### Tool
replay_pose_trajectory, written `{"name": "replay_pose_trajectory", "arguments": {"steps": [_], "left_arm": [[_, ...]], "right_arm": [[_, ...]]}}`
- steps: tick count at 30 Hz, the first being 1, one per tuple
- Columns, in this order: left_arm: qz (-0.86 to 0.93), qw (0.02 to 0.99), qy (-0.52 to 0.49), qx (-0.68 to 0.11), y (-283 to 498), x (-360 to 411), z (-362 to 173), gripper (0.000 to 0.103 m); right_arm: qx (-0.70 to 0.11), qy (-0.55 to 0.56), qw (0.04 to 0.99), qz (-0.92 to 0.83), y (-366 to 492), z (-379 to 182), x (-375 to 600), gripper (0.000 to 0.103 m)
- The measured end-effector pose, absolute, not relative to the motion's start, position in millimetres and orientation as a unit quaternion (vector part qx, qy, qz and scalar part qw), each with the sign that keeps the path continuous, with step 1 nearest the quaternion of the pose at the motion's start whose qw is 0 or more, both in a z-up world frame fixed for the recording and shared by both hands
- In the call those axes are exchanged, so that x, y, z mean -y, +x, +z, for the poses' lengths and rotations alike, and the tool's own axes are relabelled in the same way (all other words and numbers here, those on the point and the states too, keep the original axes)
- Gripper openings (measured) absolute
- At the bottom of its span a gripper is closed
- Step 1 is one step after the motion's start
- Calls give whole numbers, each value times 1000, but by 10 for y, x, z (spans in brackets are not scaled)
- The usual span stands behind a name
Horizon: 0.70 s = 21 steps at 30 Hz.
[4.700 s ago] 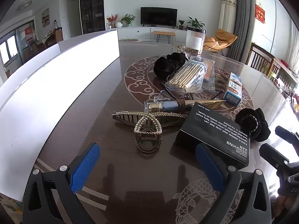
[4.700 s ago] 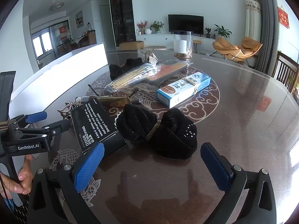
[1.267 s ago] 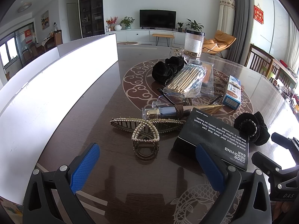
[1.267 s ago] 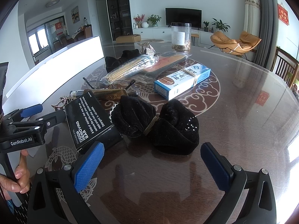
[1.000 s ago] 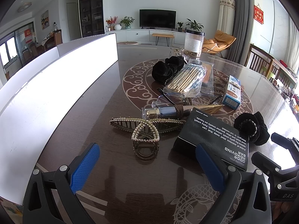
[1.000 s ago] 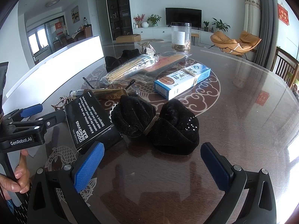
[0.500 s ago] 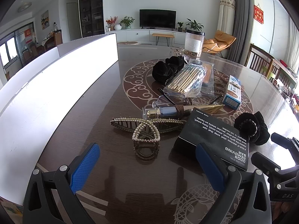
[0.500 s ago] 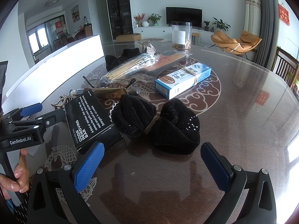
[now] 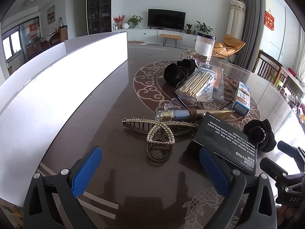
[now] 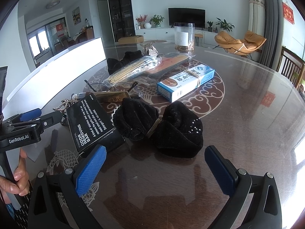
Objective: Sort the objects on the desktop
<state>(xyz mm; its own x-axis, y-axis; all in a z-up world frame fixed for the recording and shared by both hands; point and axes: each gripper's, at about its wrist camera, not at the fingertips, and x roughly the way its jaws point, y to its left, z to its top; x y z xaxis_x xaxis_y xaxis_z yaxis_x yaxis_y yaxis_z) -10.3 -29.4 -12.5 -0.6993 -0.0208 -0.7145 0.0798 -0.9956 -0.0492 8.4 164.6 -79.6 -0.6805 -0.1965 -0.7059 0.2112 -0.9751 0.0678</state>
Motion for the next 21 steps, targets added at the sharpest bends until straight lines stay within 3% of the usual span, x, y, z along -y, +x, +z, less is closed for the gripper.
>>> {"name": "replay_pose_trajectory", "arguments": {"steps": [21], "left_arm": [[-929,30,365,-50,14,428,14,103]], "right_arm": [[-34,401,102,-910,46,-830,-1568,103]]}}
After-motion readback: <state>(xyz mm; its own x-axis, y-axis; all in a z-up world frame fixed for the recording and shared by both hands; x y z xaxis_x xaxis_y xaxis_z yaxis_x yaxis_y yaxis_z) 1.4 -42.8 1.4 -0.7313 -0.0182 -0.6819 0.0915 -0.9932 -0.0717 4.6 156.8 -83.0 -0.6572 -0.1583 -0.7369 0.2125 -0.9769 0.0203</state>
